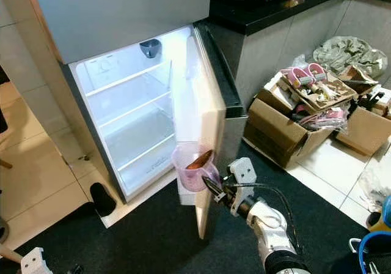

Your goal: Restocking fridge

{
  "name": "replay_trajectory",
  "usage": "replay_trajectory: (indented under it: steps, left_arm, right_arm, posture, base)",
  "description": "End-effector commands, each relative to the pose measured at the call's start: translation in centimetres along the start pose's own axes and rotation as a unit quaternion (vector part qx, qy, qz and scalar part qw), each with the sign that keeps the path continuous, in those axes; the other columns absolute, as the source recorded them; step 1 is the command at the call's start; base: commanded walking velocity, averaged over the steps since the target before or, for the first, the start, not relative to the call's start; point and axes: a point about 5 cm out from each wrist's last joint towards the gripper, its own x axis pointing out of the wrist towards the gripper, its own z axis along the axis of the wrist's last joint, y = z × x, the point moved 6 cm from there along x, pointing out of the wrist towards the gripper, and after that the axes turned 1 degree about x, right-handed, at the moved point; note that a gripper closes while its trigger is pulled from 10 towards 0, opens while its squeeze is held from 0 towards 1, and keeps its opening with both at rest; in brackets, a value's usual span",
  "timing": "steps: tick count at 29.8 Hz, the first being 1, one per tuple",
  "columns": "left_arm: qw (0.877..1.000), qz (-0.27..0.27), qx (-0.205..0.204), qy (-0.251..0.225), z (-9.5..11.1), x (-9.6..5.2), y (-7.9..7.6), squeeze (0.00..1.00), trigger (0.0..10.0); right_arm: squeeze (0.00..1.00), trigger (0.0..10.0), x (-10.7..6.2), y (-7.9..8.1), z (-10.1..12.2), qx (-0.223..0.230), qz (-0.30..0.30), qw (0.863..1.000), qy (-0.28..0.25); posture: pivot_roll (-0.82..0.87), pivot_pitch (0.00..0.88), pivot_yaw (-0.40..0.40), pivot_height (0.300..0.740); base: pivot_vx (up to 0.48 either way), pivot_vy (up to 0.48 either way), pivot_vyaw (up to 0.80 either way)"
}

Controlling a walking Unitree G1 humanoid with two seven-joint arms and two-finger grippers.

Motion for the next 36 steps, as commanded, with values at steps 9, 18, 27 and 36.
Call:
replay_trajectory:
  steps: [9, 18, 27, 36]
  left_arm:
    - [1.0, -0.001, 0.01, 0.023, -1.5, -0.1, -0.2, 0.0, 10.0]
    - [1.0, -0.006, 0.015, 0.027, -1.6, 0.0, -0.7, 0.0, 10.0]
    - [0.999, -0.009, 0.015, 0.033, -2.2, 0.0, -0.9, 0.0, 10.0]
    - [0.999, -0.008, 0.018, 0.039, -2.5, -0.1, -0.8, 0.0, 10.0]
  right_arm:
    - [0.0, 10.0, -3.5, -8.1, 3.3, -0.016, -0.18, 0.982, -0.048]
    - [0.0, 10.0, -6.9, -12.0, 4.7, -0.017, -0.261, 0.963, -0.069]
    - [0.0, 10.0, -4.2, -7.0, 5.6, 0.026, -0.089, 0.987, -0.132]
    - [0.0, 10.0, -2.8, -0.9, 4.6, 0.065, 0.098, 0.985, -0.127]
  posture:
    - [-0.08, 0.0, 0.01, 0.74]
    - [-0.09, 0.0, 0.009, 0.74]
    - [-0.09, 0.0, 0.01, 0.74]
    - [-0.08, 0.003, 0.013, 0.74]
  base:
    - [0.0, 0.0, 0.0]
    - [0.0, 0.0, 0.0]
    - [0.0, 0.0, 0.0]
    - [0.0, 0.0, 0.0]
